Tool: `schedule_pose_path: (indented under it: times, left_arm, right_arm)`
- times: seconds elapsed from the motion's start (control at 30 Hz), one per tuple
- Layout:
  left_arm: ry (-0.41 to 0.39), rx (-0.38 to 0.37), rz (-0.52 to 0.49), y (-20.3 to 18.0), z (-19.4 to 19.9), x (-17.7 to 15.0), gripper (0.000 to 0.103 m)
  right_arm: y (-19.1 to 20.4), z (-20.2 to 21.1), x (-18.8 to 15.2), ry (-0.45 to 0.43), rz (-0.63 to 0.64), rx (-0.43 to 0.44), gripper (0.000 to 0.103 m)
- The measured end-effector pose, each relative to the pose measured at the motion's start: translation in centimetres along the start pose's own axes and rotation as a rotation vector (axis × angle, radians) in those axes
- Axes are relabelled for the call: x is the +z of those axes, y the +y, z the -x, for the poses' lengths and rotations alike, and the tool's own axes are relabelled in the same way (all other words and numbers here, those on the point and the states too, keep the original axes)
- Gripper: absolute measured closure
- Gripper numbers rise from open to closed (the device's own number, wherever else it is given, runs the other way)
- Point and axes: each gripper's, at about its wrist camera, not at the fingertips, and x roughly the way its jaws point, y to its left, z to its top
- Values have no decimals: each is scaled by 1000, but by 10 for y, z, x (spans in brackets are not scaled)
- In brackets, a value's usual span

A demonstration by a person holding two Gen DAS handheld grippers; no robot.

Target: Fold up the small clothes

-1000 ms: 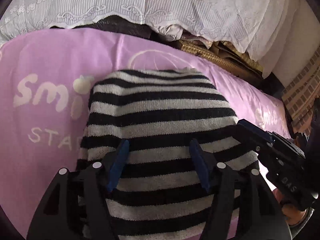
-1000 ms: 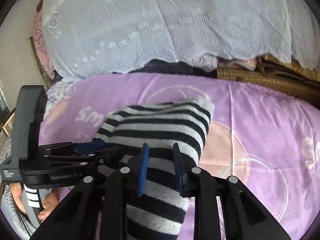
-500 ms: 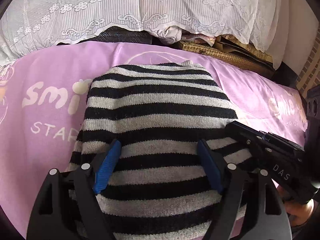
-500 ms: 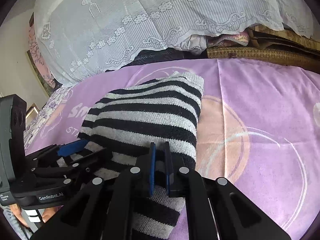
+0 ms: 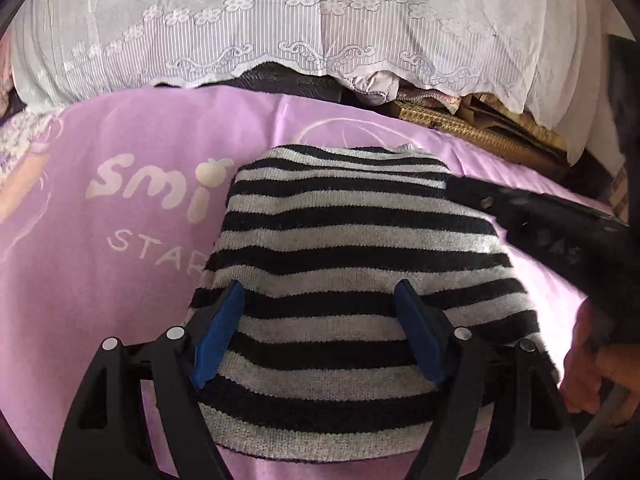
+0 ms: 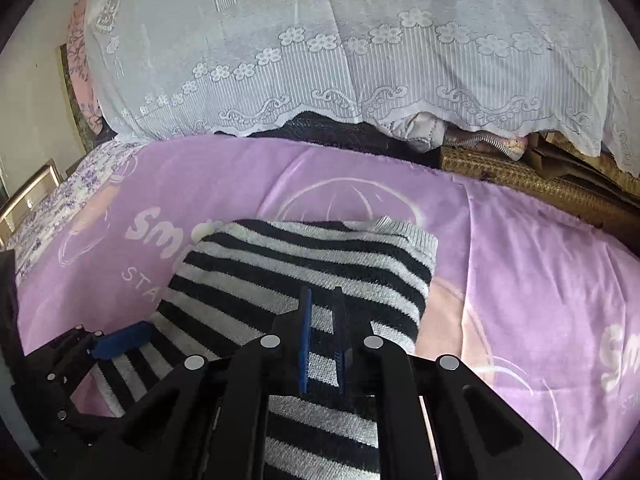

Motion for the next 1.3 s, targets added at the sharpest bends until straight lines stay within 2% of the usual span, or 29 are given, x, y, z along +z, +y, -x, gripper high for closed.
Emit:
schedule_pose_path:
  times: [0.07,0.17,0.4,0.5,0.63,0.73,0.8,0.9,1.03,1.17,1.3]
  left_arm:
    - [-10,21,-31,-5,-3,-3,27]
    - [-16,47,-60,-10,-7,-7,24]
    - [-24,62,-74,-12,-8,-8,24]
    - [-26,64,-73,-11,-7,-8,23]
    - [-28,62,-61,-9,-6,-9,23]
    - [-36,75,-63,-11,-4,-10,23]
    - [-46,85,-64,-11,0,-12,23]
    - [-65,100,-63,-12,7,-14,23]
    - [-105,144,-67,-13,18,-17,23]
    - [-99,168,-37,-6,19,-19,23]
    - [-53,163,4,4,8,-20,11]
  right_arm:
    - [-8,-14,-14,-2,-31,15,87]
    - [-15,-14,-20,-31,-68,41,88]
    - [-14,-12,-25,-54,-60,36,89]
    - [-7,-6,-26,-65,-53,12,88]
    - [-6,18,-35,-94,-84,26,85]
    - [-7,38,-45,-109,-106,17,81]
    - [-8,50,-53,-118,-113,15,74]
    - [-8,65,-66,-130,-117,15,73]
    - [-11,73,-83,-143,-129,21,71]
    - [-19,65,-93,-118,-162,40,61]
    - [-31,55,-98,-89,-223,85,49]
